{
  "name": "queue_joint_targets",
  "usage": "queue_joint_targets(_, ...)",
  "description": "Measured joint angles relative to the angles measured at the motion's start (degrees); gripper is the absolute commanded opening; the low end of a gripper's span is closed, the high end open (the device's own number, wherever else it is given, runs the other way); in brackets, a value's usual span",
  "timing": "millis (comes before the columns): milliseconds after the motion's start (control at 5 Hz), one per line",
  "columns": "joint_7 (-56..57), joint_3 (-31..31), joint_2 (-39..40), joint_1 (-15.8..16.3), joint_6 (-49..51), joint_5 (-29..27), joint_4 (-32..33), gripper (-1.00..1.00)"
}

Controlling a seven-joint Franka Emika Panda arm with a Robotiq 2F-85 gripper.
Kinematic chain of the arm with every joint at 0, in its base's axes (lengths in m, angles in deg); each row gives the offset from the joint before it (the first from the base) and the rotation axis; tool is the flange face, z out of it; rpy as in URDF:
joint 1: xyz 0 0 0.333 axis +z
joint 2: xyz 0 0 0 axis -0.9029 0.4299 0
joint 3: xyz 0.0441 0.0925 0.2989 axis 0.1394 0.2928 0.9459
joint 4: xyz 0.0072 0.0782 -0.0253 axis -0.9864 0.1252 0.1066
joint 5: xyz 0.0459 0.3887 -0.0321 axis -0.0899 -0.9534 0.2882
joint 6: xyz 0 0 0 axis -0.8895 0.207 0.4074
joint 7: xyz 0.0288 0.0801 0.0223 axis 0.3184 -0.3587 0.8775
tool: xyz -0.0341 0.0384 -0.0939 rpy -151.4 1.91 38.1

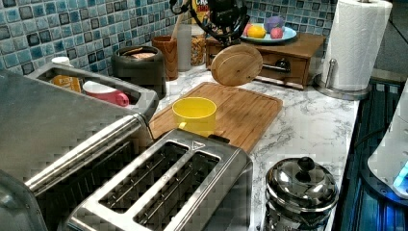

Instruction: Place the lid on the board.

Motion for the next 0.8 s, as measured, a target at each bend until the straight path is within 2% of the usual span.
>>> queue_joint_targets(200,-1.3,-2.3,-6.1,-1.1,-3.5,5.6,5.1,-1.0)
queue_joint_targets(400,-4.8,-2.6,-12.7,-3.1,-4.8,13.5,9.4,-1.0)
queue_joint_targets(600,-8.6,-2.5,-15.2,-3.8,-8.8,18.1,10.5,-1.0)
queue_joint_targets(800,-10.2,-1.8,-13.7,-3.6,-14.9,18.9,10.5,-1.0)
